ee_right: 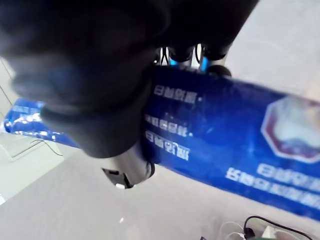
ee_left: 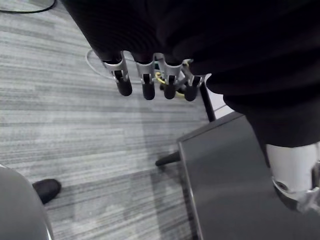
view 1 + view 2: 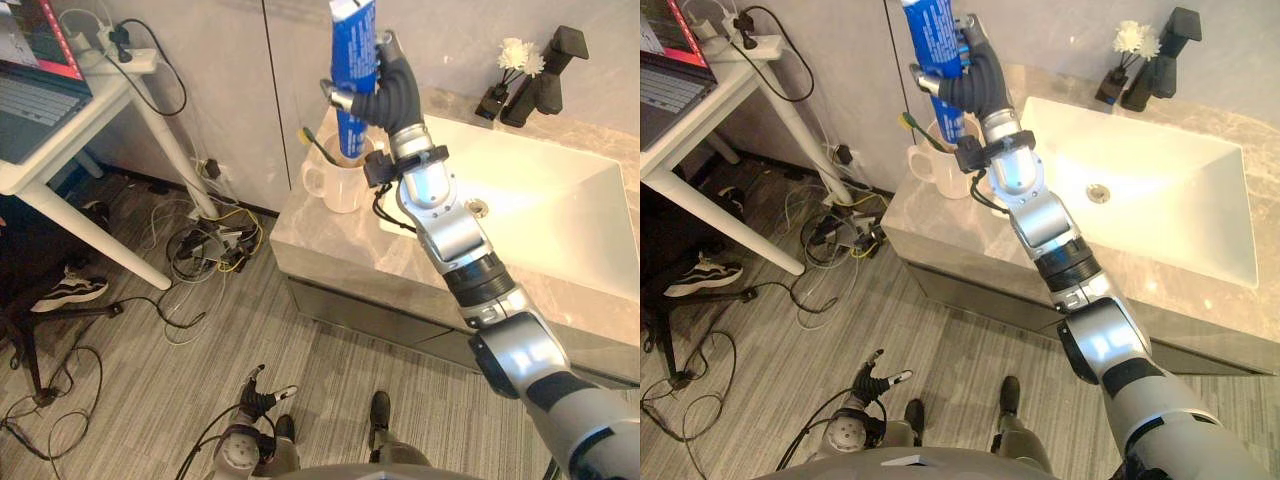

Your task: Organize washtable

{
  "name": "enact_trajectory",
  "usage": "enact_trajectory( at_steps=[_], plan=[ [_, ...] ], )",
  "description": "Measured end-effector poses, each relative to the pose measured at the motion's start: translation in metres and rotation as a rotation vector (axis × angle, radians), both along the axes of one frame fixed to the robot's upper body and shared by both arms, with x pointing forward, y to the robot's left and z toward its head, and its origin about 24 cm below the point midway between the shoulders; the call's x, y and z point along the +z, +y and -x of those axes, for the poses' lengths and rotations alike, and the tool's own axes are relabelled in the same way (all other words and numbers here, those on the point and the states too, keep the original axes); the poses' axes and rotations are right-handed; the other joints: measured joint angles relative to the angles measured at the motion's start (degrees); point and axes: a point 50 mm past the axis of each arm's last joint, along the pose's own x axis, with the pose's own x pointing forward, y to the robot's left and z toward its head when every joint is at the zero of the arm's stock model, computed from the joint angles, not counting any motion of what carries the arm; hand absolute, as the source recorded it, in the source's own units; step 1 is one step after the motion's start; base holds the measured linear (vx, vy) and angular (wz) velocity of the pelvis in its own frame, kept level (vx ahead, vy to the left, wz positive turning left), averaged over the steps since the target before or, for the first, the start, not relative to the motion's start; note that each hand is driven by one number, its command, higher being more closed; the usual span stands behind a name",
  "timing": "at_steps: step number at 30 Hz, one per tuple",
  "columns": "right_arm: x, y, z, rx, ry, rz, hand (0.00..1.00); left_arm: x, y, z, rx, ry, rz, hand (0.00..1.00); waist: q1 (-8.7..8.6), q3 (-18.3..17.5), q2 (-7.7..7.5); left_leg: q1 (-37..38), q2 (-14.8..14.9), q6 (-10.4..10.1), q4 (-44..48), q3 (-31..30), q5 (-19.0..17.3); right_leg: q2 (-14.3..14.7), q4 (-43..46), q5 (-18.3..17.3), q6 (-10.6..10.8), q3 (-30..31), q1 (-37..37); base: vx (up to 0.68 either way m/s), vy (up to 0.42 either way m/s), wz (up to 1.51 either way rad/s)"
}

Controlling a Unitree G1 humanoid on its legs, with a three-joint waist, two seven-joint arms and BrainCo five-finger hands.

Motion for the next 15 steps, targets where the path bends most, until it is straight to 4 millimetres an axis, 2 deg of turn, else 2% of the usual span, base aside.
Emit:
enact_trajectory(
  at_steps=[15],
  plan=[
    [-0.019,0.001,0.0,0.028,0.066,0.008,1.0,-0.003,0.0,0.003,0.004,0.018,-0.001,0.0,-0.22,-0.09,-0.17,0.13,-0.01,0.02,-0.25,-0.02,0.11,-0.01,0.0,0.01,0.0,0.0,0.0,0.0,0.0,0.0]
  ],
)
